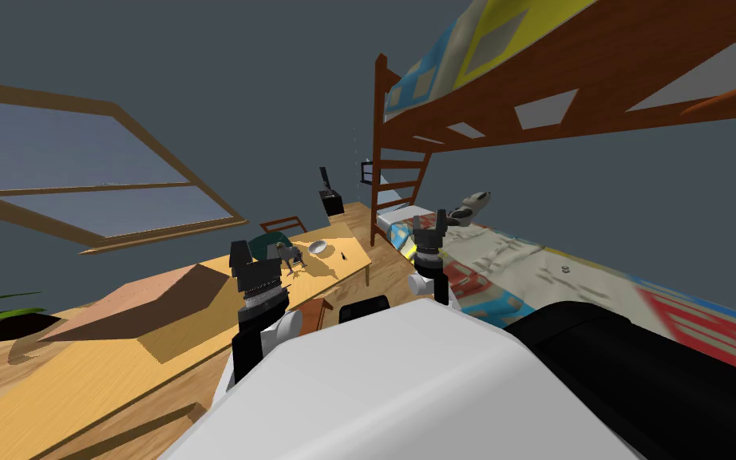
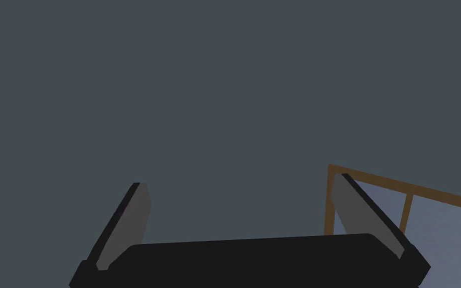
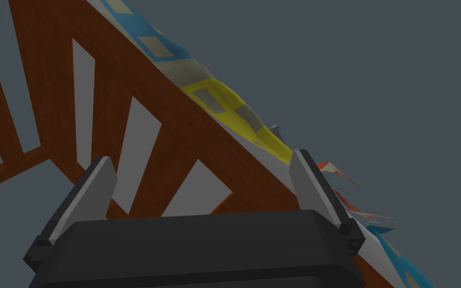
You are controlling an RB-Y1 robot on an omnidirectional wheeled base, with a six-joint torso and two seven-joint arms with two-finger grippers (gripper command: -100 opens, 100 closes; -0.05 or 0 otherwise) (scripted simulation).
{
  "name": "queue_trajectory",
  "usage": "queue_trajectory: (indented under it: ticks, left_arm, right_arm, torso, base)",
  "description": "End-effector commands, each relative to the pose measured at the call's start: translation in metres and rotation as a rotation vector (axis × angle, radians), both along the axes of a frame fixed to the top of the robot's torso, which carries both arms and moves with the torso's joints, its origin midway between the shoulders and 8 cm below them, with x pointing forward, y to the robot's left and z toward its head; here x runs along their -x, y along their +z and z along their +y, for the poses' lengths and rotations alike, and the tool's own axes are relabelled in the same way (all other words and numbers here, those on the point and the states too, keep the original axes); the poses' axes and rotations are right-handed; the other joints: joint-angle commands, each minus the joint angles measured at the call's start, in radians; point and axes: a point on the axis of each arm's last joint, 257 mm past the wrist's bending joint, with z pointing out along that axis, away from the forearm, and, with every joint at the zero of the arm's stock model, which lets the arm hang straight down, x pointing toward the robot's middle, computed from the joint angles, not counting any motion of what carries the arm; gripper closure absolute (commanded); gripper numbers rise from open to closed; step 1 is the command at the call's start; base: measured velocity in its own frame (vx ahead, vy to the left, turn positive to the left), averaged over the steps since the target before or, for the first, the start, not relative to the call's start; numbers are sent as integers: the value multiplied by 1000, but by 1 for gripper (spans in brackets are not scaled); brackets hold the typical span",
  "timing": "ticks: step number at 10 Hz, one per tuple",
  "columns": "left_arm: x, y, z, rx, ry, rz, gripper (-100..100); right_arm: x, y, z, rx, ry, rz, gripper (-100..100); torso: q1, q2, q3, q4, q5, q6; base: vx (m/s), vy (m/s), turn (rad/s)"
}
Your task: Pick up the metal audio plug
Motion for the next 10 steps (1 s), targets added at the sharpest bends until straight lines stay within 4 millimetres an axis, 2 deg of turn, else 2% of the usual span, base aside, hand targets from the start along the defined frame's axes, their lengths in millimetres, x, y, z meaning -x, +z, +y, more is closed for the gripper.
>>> queue_trajectory:
  ticks: [1, 4, 8, 9, 10]
  left_arm:
    - [-4, -5, 0, -6, -35, 14, -100]
    - [-14, -19, 2, 14, -105, 52, -100]
    - [-36, -57, 5, 86, -226, 152, -100]
    - [-36, -56, 4, 75, -230, 156, -100]
    - [-43, -69, 5, 94, -263, 193, -100]
  right_arm:
    - [0, 0, 0, 0, 0, 0, 0]
    - [0, 0, 0, 0, 0, 0, 0]
    - [0, 0, 0, 0, 0, 0, 0]
    - [0, 0, 0, 0, 0, 0, 0]
    - [0, 0, 0, 0, 0, 0, 0]
  torso:
    - [0, 0, 0, 0, 0, 0]
    - [5, 2, 1, 0, 1, 0]
    - [6, 2, 1, 0, 1, 0]
    - [6, 1, 1, 0, 1, 0]
    - [4, 1, 1, 0, 1, 0]
  base:
    - [-5, 30, 15]
    - [-30, 66, -9]
    - [-25, 82, -63]
    - [-22, 50, -38]
    - [-18, 31, -72]
